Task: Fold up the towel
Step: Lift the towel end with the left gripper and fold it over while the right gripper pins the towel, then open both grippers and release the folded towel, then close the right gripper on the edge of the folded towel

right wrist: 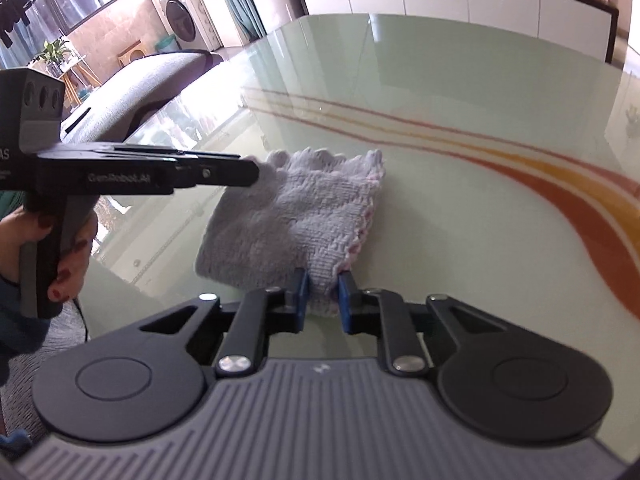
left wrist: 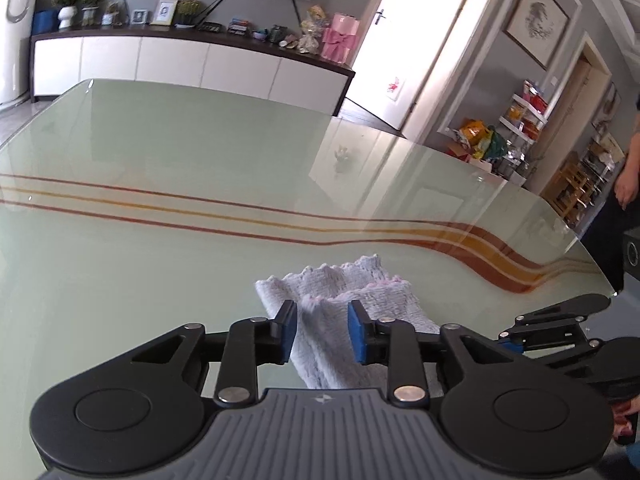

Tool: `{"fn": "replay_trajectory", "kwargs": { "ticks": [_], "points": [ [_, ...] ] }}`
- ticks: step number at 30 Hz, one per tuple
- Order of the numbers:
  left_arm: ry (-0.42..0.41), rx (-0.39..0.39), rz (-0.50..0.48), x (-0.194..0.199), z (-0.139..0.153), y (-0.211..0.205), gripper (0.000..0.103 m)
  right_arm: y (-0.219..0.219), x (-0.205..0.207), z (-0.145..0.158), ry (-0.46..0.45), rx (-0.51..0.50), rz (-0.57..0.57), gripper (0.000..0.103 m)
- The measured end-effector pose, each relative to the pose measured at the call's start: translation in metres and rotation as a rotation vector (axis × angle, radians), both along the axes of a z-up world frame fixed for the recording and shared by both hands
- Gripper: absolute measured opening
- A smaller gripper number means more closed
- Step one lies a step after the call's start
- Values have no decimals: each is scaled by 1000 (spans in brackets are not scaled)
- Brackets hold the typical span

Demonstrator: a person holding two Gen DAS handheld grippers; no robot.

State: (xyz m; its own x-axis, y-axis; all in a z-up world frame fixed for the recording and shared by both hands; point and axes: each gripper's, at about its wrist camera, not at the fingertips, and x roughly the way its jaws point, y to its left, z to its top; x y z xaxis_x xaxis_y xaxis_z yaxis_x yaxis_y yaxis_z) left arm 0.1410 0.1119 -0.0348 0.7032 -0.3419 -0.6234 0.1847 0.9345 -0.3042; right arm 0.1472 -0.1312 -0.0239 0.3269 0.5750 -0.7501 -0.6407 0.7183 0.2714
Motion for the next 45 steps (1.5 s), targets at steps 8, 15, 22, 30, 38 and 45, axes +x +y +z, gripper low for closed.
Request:
{"fn": "replay_trajectory", "kwargs": {
  "ticks": [8,15,22,30,38,45],
  "points": [
    [26,27,-132,-37,1,-10,41,0,-55,15,34,-19,131,14],
    [29,56,-138,-42,-7,-14,42,-14,-64,44,-141,-16,69,19],
    [75,40,-142,-31,-18,-11,42,-7,-31,27,-194,-50,14,19],
    [81,123,-197,-31,-25,-22,38,10,-1,2,-182,-79,49,29],
    [70,144,-221,-31,-23,-22,38,12,5,-8,-122,-78,78,31],
    [59,143,-218,-34,-21,-22,37,14,-4,-3,-116,-80,101,11]
  ]
}}
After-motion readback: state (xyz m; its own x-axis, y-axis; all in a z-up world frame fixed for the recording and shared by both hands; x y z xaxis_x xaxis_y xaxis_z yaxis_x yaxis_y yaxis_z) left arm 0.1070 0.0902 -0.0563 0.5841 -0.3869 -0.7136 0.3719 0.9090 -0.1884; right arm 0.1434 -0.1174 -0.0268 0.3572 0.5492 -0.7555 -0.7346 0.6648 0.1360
